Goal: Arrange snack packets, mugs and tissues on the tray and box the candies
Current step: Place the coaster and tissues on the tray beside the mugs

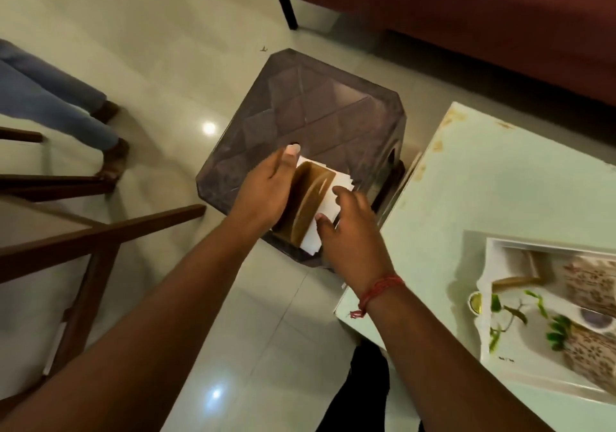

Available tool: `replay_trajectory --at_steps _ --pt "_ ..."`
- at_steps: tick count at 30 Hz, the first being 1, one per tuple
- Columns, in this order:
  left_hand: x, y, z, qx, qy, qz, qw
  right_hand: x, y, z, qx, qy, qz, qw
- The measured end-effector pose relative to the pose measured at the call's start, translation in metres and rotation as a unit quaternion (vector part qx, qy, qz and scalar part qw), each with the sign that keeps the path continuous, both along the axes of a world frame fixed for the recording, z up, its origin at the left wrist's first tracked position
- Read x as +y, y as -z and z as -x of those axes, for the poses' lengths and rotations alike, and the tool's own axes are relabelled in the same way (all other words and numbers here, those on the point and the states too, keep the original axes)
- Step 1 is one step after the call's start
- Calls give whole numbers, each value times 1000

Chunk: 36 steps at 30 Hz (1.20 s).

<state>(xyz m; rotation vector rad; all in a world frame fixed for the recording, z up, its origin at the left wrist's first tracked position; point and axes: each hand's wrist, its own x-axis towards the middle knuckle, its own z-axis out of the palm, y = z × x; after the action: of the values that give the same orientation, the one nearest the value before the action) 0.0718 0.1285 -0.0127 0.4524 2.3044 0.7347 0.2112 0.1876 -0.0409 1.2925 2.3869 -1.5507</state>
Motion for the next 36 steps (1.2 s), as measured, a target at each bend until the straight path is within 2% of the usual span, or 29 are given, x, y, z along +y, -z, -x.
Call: replay_trajectory --at_steps 2,4,11,15,23,30,36 --pt "-12 7 1 -57 -22 -3 998 -11 2 15 16 39 87 995" --pt "-17 14 1 -76 -22 -22 997 -18 1 24 31 74 145 986" --pt "-12 15 -6 -108 -78 -42 990 -20 2 25 59 154 249 954" --pt "-2 7 -28 -136 -87 -74 984 -11 -2 2 83 194 265 941" --pt "39 8 -139 -246 -78 -129 958 36 1 -112 96 227 209 946" --pt "80 33 -275 -324 -22 -150 934 71 14 -242 56 291 213 931" --pt "102 59 -348 -394 -64 -147 905 88 35 -310 -1 288 200 937"
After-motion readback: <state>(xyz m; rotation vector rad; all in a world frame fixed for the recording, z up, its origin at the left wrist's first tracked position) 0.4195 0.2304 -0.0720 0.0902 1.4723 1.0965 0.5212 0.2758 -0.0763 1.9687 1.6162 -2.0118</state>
